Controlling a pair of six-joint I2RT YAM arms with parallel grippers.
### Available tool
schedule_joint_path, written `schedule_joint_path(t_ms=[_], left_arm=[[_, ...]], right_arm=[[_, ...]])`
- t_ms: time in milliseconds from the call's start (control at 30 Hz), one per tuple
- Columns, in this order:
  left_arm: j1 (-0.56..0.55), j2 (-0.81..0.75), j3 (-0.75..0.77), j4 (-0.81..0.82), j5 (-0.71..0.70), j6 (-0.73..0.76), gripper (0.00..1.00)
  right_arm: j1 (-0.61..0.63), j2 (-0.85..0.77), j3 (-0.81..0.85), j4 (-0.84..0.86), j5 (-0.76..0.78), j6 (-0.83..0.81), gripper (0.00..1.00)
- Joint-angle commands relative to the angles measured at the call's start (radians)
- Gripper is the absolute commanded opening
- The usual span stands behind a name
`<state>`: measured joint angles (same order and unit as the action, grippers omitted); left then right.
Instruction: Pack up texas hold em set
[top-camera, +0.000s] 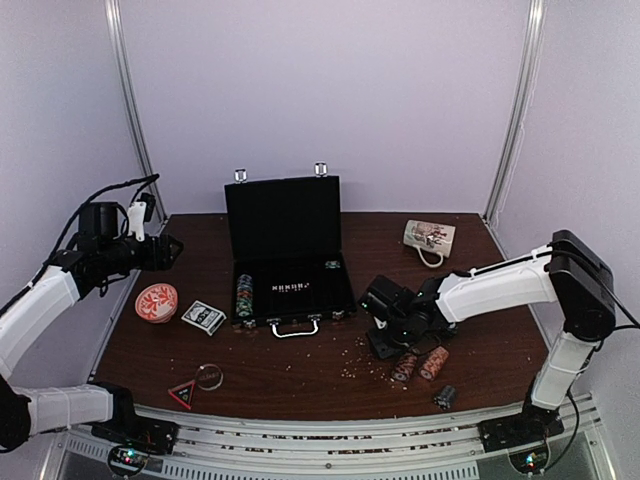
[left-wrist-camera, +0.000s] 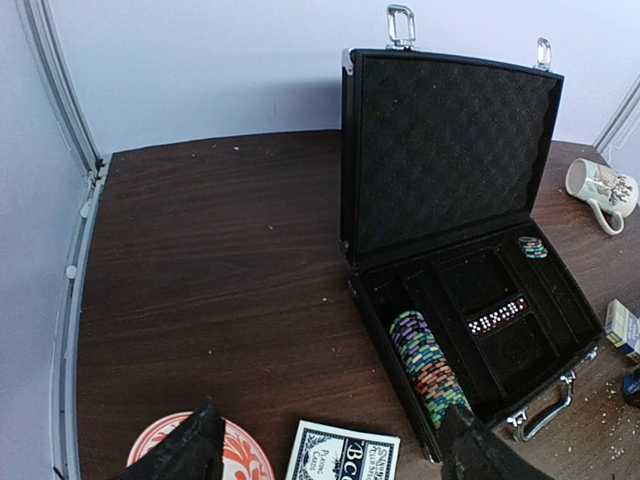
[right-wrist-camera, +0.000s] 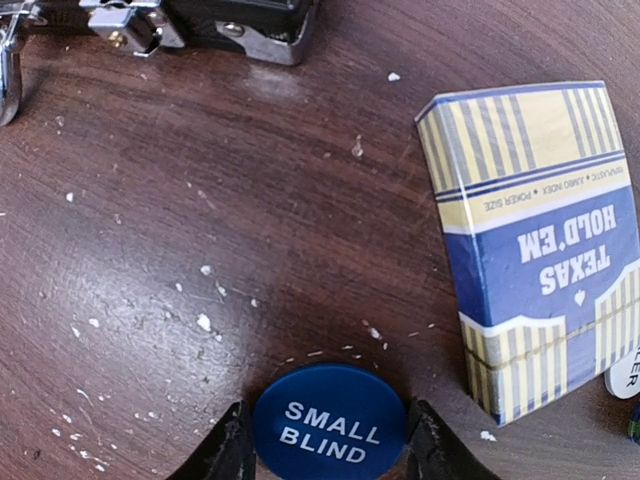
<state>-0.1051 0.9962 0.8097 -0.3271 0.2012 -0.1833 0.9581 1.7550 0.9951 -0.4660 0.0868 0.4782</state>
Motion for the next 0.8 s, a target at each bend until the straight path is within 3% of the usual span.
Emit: schedule_joint_path(t_ms=[0, 767], left_arm=[[0.011, 0.003, 0.032, 0.009, -0.014, 0.018, 0.76], [0.016, -0.031, 0.008, 0.005, 0.035, 0.017, 0.76]], right_arm=[[0.020, -0.001, -0.006, -0.083, 0.011, -0.005, 0.45], [0.031, -0.040, 0.234, -0.187, 0.004, 0.003, 0.45]])
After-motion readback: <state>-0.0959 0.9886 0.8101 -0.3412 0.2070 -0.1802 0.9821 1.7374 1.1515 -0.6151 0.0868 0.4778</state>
